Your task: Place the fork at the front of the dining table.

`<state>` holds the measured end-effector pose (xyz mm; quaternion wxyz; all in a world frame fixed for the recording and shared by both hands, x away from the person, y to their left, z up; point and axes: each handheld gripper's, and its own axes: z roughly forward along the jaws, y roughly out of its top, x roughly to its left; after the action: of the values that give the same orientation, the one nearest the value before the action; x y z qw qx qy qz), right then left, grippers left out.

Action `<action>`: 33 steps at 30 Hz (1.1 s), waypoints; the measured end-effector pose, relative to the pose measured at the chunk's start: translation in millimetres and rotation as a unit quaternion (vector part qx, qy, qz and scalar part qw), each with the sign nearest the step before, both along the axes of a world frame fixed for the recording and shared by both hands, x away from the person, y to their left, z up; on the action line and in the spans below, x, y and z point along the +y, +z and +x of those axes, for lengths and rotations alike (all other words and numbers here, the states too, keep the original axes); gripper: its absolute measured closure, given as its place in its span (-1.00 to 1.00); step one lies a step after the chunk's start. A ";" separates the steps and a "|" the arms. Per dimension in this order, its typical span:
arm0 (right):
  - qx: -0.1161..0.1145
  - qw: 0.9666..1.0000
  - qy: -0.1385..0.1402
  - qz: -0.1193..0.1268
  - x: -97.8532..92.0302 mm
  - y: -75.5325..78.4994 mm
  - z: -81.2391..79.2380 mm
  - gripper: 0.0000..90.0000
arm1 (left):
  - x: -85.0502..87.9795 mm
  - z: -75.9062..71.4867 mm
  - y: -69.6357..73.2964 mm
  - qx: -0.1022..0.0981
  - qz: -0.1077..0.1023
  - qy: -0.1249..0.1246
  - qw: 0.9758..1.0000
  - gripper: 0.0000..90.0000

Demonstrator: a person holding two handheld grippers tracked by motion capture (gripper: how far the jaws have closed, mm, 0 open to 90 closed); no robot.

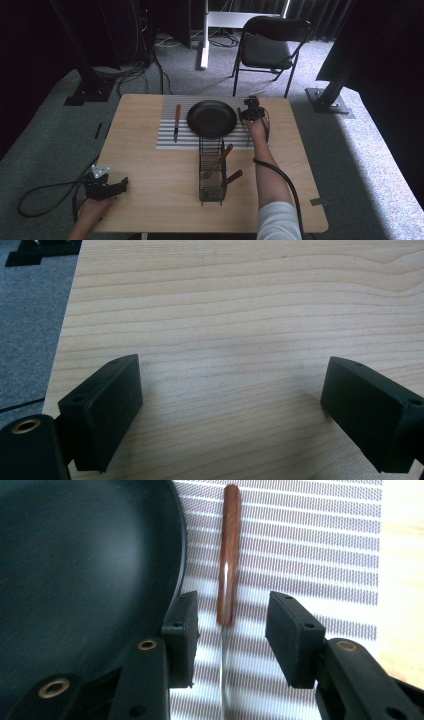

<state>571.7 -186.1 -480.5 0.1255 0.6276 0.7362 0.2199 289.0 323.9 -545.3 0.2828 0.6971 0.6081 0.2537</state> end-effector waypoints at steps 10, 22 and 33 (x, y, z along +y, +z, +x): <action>-0.007 0.999 0.035 0.030 -12.4 7.8 -55.9 0.53 | 0.0 0.0 0.0 0.000 0.000 0.000 1.000 -0.79; 0.027 0.999 0.016 0.006 -14.8 -18.1 -58.9 0.92 | -0.1 0.1 0.0 0.000 0.000 0.000 1.000 -0.79; 0.017 0.998 -0.032 0.046 -45.3 -25.4 -60.3 0.51 | -0.1 0.0 0.0 0.000 0.000 0.000 1.000 -0.79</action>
<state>511.4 -231.4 -505.9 0.0908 0.6598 0.7069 0.2384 289.1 323.9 -545.3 0.2829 0.6970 0.6081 0.2538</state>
